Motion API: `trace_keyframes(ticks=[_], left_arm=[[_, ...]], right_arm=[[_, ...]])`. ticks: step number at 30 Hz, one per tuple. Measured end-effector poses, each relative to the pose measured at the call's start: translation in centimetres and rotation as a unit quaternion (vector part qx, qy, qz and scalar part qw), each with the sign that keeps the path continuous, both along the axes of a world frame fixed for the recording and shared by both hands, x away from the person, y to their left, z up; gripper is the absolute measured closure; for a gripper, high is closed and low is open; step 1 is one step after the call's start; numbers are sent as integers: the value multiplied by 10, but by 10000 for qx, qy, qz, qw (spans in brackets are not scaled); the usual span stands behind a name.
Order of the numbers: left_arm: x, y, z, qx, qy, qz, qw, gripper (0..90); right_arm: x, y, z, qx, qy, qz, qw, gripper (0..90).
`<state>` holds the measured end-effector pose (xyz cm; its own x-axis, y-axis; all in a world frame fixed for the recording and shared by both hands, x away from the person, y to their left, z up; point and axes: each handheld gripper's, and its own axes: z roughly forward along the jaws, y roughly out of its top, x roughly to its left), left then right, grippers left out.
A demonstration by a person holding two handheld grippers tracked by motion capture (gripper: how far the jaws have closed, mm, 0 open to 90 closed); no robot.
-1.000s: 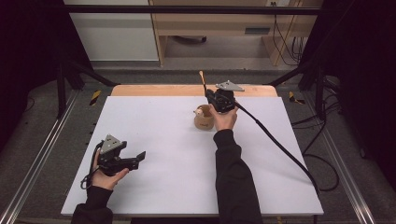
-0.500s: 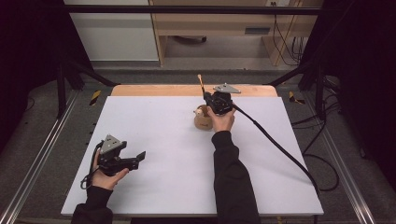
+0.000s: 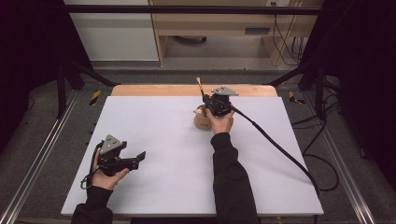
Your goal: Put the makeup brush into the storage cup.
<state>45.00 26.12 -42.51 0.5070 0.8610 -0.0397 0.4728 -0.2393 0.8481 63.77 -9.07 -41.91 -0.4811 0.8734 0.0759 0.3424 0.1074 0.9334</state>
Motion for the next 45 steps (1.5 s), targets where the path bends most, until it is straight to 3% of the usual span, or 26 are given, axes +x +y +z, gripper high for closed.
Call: trace_keyframes(ticks=[29, 45], left_arm=[[0, -1, -1, 39, 11, -14, 10000, 132], [0, -3, 0, 63, 3, -27, 10000, 132]], right_arm=[[-7, -9, -16, -198, 306, -35, 9993, 830], [-25, -28, 2, -251, 232, -5, 9994, 795]])
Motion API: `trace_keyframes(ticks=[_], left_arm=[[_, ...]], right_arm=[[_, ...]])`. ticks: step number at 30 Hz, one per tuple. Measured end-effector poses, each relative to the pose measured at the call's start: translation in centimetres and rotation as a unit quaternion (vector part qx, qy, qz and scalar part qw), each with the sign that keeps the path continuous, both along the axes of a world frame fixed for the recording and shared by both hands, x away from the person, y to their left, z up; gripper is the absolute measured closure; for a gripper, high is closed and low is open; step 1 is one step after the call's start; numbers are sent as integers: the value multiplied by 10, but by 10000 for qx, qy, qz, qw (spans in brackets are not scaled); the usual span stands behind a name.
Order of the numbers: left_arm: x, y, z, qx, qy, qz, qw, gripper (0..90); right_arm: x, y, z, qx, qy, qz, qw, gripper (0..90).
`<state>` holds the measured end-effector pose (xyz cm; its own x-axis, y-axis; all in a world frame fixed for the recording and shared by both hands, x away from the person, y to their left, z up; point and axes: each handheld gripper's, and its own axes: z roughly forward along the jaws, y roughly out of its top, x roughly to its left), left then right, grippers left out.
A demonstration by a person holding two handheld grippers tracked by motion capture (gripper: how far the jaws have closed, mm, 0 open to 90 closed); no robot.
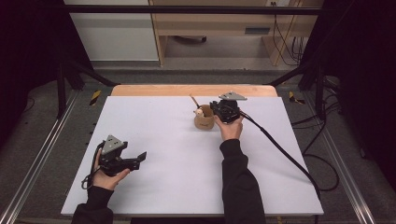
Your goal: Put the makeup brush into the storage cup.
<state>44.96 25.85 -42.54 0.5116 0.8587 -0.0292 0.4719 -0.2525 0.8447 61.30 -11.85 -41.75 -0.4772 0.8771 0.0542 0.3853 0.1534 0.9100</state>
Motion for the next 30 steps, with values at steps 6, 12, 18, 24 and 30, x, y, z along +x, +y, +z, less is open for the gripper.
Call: trace_keyframes(ticks=[6, 12, 18, 24, 30], left_arm=[[0, 0, 0, -1, 8, 4, 10000, 132], [0, 0, 0, 3, 10, 12, 10000, 131], [1, -1, -1, 12, 18, 20, 10000, 130], [1, -1, -1, 15, 13, 33, 10000, 128], [1, -1, -2, 19, -2, 41, 10000, 126]], right_arm=[[-15, -8, 10, -34, 10, 92, 10000, 706], [-37, -14, 18, -149, -38, 251, 9996, 547], [-62, -24, 20, -250, -50, 293, 9992, 377], [-82, -36, 22, -221, -54, 275, 9994, 260], [-99, -48, 22, -241, -109, 231, 9994, 145]])
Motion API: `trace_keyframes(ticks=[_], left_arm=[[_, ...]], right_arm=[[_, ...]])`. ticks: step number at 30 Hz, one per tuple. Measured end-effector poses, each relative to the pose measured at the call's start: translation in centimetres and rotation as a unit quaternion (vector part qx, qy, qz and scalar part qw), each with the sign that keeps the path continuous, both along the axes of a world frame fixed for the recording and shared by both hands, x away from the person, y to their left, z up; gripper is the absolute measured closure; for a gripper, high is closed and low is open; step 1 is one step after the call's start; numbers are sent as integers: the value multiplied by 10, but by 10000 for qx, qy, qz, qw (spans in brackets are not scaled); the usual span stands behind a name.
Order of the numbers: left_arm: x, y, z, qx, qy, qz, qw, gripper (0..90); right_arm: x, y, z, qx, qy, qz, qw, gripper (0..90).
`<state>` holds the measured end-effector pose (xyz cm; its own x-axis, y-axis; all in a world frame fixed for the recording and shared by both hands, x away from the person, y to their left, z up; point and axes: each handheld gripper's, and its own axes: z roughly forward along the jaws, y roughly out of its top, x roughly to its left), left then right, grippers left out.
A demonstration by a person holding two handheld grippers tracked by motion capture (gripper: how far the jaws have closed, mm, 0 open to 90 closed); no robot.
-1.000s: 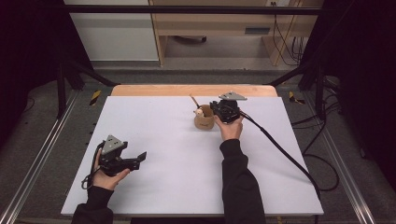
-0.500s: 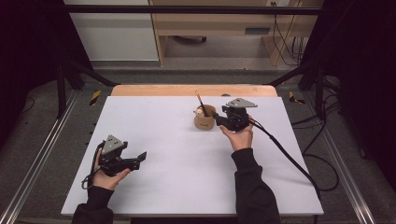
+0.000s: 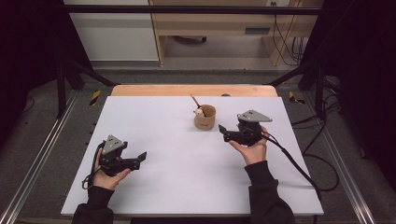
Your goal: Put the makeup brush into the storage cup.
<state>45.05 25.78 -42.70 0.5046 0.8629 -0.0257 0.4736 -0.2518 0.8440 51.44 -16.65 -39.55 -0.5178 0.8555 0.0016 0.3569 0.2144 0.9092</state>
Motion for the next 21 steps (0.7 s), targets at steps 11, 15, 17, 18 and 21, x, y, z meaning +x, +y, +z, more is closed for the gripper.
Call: trace_keyframes(ticks=[11, 15, 17, 18, 21], left_arm=[[0, 0, -1, 39, -7, -12, 10000, 113], [0, 0, -1, 59, -12, -22, 10000, 106], [0, 0, -1, 69, -12, -33, 10000, 104], [0, 0, -1, 71, -18, -39, 10000, 103], [0, -1, -1, 75, -19, -49, 10000, 102]], right_arm=[[-30, -29, -4, 213, 3, -84, 9997, 63], [-40, -40, -8, 299, 66, -90, 9995, 51], [-44, -45, -9, 311, 91, -107, 9994, 49], [-46, -48, -10, 346, 86, -102, 9993, 50], [-51, -53, -13, 306, 111, -127, 9994, 48]])
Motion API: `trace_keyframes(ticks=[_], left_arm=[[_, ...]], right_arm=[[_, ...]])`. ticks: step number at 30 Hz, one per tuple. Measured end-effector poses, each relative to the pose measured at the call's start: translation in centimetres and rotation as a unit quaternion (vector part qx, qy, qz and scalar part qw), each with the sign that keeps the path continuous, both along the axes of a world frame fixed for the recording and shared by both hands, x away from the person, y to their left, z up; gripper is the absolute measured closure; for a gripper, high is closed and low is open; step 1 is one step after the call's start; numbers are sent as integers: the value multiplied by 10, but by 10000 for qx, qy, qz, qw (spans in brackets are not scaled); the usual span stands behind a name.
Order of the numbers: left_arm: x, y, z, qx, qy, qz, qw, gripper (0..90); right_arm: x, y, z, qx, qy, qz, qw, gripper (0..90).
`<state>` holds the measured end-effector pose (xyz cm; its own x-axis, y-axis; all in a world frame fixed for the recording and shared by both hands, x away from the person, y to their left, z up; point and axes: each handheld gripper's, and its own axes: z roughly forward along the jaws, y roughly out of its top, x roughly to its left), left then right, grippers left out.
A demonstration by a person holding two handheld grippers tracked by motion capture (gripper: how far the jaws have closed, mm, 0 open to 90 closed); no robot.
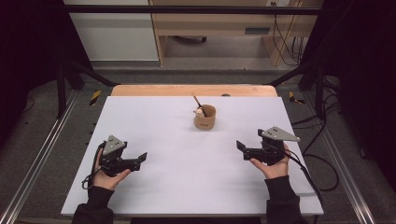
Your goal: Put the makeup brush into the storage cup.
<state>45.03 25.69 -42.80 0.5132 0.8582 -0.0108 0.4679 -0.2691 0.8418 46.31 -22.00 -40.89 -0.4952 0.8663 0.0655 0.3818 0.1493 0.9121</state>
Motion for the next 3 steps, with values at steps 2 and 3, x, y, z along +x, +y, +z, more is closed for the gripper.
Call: trace_keyframes(ticks=[2, 3], left_arm=[[0, 0, 0, 17, 0, -10, 10000, 100], [0, 0, 0, 15, -8, -12, 10000, 98]], right_arm=[[-2, -3, -2, 25, 27, 1, 10000, 48], [-3, -4, -3, 13, 37, -19, 10000, 48]])
